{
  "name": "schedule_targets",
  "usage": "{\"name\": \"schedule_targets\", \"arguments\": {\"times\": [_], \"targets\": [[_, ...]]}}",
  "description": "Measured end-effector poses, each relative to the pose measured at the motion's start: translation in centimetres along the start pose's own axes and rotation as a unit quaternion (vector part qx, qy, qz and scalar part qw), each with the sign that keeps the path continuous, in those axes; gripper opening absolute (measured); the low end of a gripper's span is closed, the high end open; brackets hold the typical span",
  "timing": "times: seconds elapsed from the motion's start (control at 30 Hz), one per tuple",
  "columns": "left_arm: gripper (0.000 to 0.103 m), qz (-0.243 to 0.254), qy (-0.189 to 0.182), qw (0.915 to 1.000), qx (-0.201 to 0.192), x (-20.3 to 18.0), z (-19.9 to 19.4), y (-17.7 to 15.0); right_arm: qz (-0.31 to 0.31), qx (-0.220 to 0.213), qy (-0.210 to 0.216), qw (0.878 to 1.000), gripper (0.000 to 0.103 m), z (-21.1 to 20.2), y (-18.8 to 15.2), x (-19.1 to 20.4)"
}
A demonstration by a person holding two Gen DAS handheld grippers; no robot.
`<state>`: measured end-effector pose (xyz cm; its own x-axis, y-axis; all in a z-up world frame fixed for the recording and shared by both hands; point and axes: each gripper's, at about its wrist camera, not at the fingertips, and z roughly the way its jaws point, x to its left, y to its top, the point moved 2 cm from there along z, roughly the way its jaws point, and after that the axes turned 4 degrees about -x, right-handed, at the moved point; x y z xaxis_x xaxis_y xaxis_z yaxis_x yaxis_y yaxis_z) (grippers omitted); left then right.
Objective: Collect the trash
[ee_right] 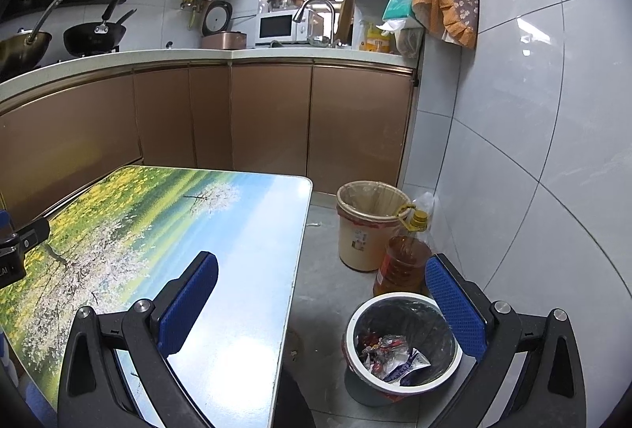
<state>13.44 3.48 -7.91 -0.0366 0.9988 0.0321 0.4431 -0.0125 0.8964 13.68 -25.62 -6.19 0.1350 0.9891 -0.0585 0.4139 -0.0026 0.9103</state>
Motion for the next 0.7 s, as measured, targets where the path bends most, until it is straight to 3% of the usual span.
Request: {"name": "schedule_targets", "arguments": {"times": [0.7], "targets": [[0.099,0.013,-0.001,0.9981,-0.061,-0.9,-3.1,2.6,-0.011,-0.056,-0.005,0.998,0.103,-3.2,3.1,-0.6]]}}
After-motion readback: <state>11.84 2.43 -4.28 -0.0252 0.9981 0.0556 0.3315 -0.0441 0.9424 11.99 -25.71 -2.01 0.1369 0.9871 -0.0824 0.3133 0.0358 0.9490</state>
